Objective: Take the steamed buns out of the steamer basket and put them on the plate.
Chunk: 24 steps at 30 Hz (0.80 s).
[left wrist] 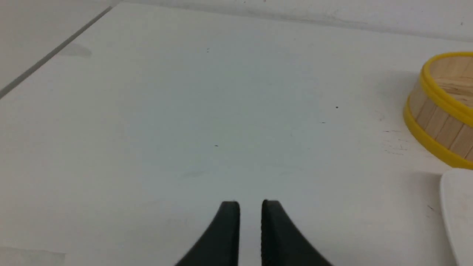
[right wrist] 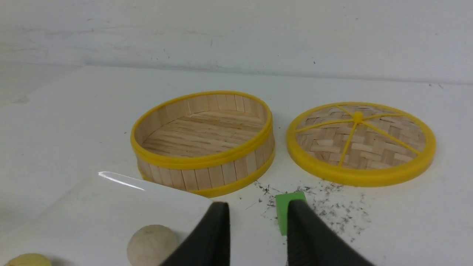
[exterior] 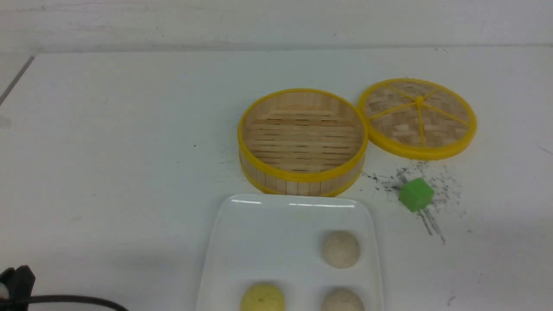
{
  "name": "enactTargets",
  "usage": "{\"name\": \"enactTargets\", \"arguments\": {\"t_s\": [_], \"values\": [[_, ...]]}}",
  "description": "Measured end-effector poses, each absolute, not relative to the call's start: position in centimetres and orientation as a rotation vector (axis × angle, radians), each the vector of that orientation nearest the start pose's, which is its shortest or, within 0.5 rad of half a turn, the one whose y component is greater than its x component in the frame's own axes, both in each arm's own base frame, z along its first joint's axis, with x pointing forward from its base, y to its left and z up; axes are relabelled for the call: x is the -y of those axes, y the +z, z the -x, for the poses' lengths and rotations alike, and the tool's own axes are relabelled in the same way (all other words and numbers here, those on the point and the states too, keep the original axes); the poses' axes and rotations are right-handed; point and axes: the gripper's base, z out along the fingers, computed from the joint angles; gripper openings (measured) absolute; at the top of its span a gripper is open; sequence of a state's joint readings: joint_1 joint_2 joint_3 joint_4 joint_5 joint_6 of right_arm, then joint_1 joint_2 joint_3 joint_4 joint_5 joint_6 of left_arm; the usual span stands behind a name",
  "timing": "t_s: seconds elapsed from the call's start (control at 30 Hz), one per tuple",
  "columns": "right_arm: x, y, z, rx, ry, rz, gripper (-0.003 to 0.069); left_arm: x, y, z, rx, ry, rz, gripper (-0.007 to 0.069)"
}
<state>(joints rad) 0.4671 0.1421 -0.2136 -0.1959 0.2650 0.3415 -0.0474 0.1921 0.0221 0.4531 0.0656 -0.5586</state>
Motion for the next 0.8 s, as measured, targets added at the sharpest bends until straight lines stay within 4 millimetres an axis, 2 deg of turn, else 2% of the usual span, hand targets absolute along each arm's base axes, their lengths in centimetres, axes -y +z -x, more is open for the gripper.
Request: {"name": "enactTargets", "arguments": {"t_s": [0.17, 0.6, 0.8], "values": [[-2.3, 25.3, -5.6, -1.674, 0.424, 0.226, 0.0242, 0.0, 18.7, -6.8, -1.746, -0.114, 0.124, 0.0121], [-2.3, 25.3, -5.6, -1.674, 0.424, 0.227, 0.0242, -1.1, 17.3, -5.3, -1.83, -0.057, 0.275, 0.0121], [-2.3, 25.3, -5.6, -1.674, 0.424, 0.227, 0.0242, -1.2, 17.2, -5.2, -1.84, -0.052, 0.283, 0.0122]]}}
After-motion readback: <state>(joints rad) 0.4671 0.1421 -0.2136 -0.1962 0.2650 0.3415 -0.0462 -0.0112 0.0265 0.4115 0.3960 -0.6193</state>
